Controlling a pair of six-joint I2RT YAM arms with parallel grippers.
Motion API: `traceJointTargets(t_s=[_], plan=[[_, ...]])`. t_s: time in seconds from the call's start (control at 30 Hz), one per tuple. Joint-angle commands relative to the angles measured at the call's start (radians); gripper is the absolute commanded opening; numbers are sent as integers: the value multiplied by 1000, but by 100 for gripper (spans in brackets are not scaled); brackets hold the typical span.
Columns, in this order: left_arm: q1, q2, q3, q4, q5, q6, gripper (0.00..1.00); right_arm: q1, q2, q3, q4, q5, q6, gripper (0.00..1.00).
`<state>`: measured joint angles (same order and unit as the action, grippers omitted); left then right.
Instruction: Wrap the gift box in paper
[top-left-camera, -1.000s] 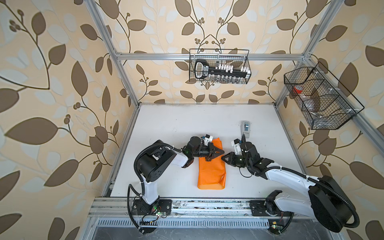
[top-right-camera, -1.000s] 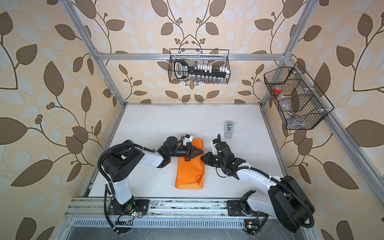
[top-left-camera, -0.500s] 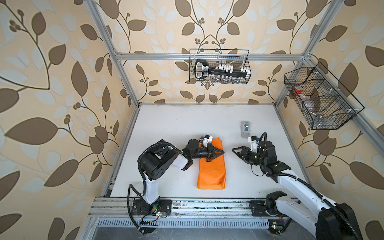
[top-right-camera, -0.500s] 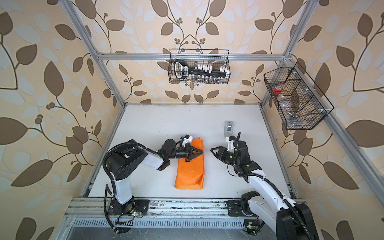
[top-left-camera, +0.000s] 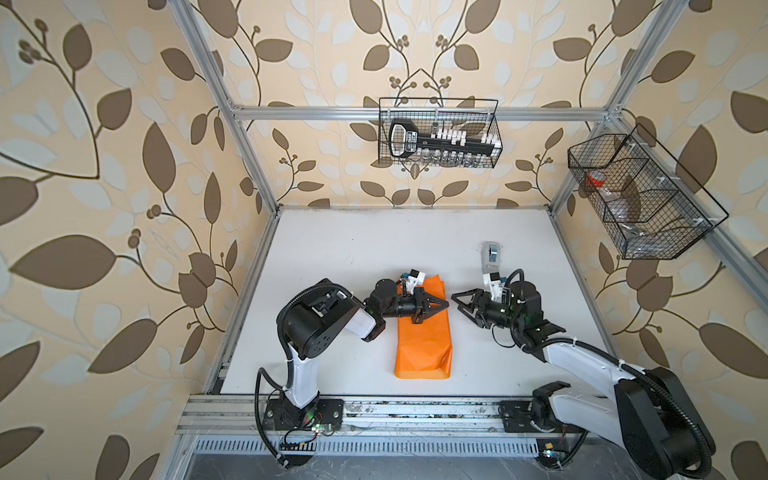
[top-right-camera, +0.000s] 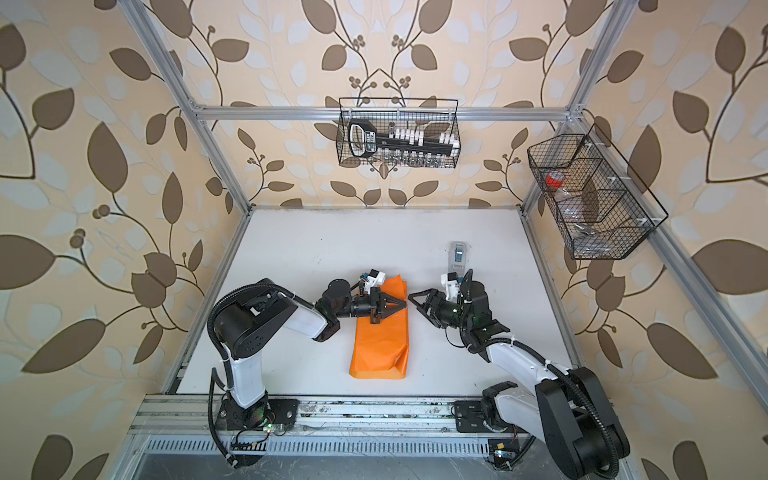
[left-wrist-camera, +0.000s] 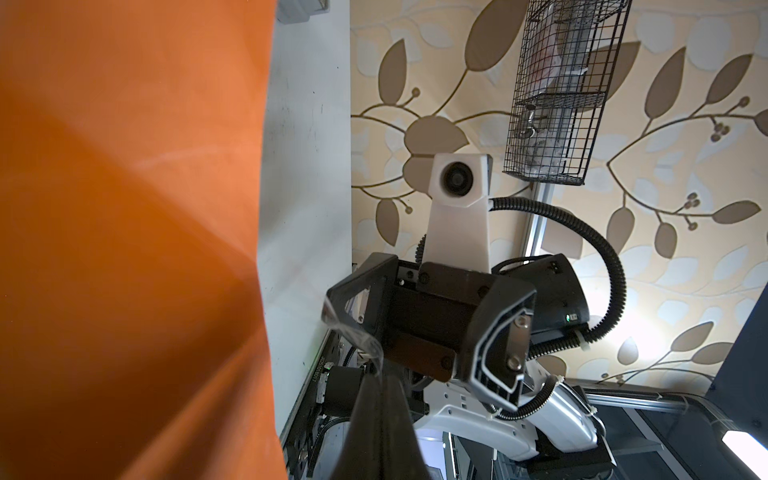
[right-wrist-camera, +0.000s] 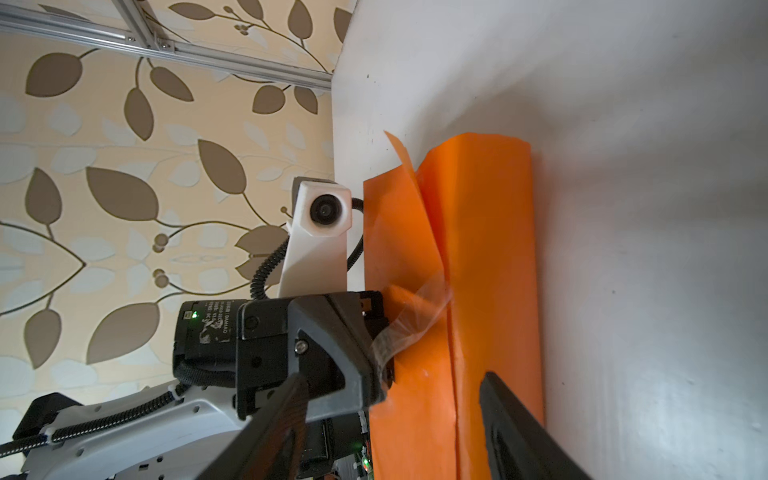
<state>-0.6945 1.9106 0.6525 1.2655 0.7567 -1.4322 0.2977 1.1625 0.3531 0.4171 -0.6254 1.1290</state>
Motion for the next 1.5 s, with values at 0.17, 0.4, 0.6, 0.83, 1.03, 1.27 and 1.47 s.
traceJointTargets(t_s=[0.17,0.4,0.6,0.83,1.03,1.27,1.47], plan=[[-26,3,-1,-6,53,-4,0,55,98,0,220,21,152,68],[-32,-7,5,-10,55,0,0,67,176,-28,399,19,269,62],[-31,-14,-3,-9,50,3,0,38,143,-56,421,41,288,61],[-31,-17,-12,-11,50,6,0,-55,-44,-59,175,40,174,62],[-31,-13,-10,-12,50,4,0,-83,-99,-62,108,14,137,59],[-31,-14,2,-18,55,8,0,-78,-31,-159,265,22,201,71],[-32,-5,6,-12,56,6,0,20,64,-193,496,75,367,74]])
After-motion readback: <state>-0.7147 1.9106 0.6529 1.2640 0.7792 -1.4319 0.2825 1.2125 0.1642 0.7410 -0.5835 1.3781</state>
